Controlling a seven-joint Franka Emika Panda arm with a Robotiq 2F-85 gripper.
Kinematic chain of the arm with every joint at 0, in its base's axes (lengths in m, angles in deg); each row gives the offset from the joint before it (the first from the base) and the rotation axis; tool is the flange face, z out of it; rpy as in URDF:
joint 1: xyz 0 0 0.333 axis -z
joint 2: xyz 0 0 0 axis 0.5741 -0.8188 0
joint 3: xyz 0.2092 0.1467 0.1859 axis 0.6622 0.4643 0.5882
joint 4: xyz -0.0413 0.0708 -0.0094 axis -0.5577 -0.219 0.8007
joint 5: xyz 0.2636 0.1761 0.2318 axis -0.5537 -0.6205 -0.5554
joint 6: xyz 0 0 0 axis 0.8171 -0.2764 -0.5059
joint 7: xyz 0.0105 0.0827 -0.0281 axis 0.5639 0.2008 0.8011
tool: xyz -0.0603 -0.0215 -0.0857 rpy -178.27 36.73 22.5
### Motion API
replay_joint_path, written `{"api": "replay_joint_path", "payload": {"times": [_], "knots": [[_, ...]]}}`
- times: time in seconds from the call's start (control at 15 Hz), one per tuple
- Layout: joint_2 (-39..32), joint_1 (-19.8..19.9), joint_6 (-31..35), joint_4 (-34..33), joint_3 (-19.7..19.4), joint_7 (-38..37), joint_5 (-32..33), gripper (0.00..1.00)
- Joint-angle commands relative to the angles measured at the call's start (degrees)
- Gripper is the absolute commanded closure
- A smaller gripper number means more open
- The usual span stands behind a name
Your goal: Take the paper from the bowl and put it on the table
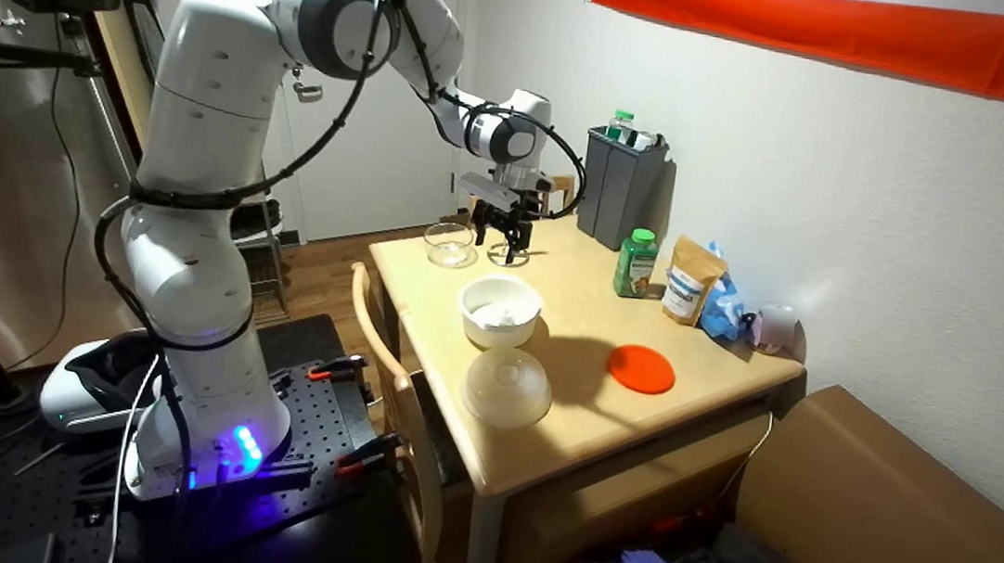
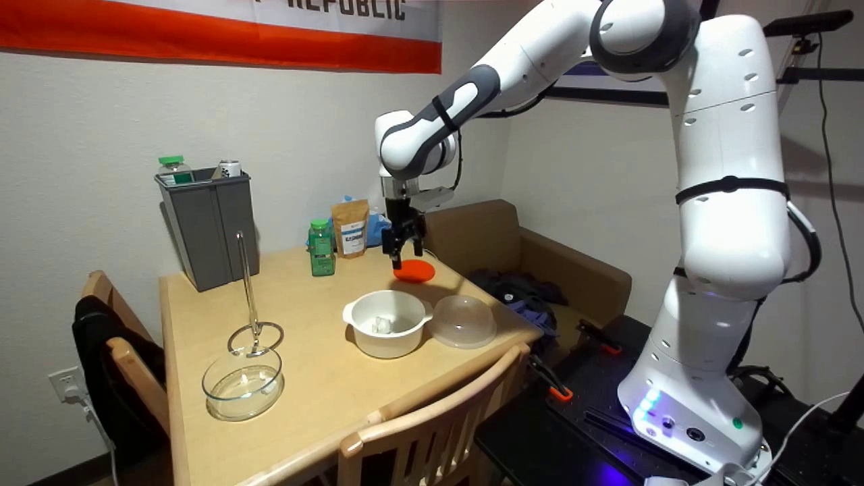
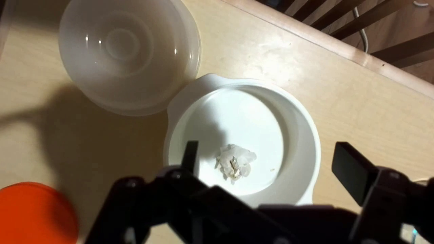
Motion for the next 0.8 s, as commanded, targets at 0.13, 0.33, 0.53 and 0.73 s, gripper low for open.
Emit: {"api": "replay_joint_path", "payload": {"times": [0.13, 0.33, 0.53, 0.73], "knots": [[-5.73, -0.38, -5.54, -6.33, -0.27, 2.88, -0.14, 0.00], [-7.63, -0.46, -8.23, -9.30, -0.24, 3.89, -0.14, 0.00], [-9.23, 0.92, -4.24, -9.39, 0.30, 5.26, -2.53, 0.00], [-13.96, 0.48, 0.77, -11.07, -0.35, 3.43, -3.32, 0.00]]}}
